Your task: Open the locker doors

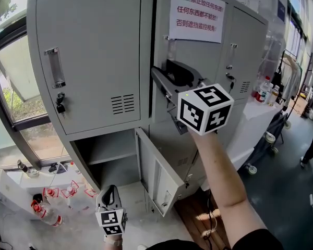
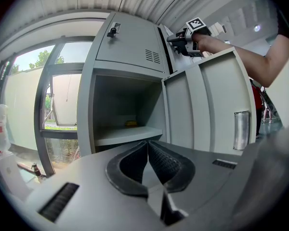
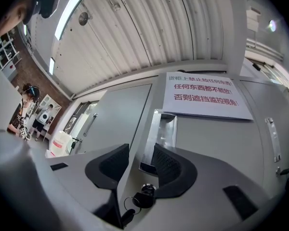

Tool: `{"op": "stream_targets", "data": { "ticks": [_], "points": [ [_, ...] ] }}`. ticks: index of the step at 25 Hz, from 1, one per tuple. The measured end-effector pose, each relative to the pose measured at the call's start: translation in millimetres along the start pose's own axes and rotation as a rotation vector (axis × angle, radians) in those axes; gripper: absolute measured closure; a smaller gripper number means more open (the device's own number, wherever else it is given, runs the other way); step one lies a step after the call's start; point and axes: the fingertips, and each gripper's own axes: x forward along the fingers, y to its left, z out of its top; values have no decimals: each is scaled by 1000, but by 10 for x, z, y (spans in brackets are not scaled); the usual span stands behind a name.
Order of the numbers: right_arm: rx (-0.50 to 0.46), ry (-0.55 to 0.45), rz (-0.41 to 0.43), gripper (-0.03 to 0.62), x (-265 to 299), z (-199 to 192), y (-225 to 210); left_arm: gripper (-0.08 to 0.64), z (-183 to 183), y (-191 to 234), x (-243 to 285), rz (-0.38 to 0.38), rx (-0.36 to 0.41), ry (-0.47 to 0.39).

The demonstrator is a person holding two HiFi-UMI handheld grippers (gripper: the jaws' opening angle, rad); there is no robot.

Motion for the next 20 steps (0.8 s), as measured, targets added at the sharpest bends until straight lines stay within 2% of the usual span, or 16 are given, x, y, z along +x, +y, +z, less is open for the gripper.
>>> {"op": "stream_targets", "data": {
  "ticks": [4, 13, 20],
  "points": [
    [-41, 11, -46, 423, -139, 45, -1, 535, 1, -50, -63, -25, 6, -3],
    [0, -26, -55, 436, -519, 161, 10, 535, 46, -222, -108, -99, 43, -17],
    [-34, -41, -94, 434, -860, 260, -8, 534, 124, -482, -40, -178, 62, -36]
  ]
}}
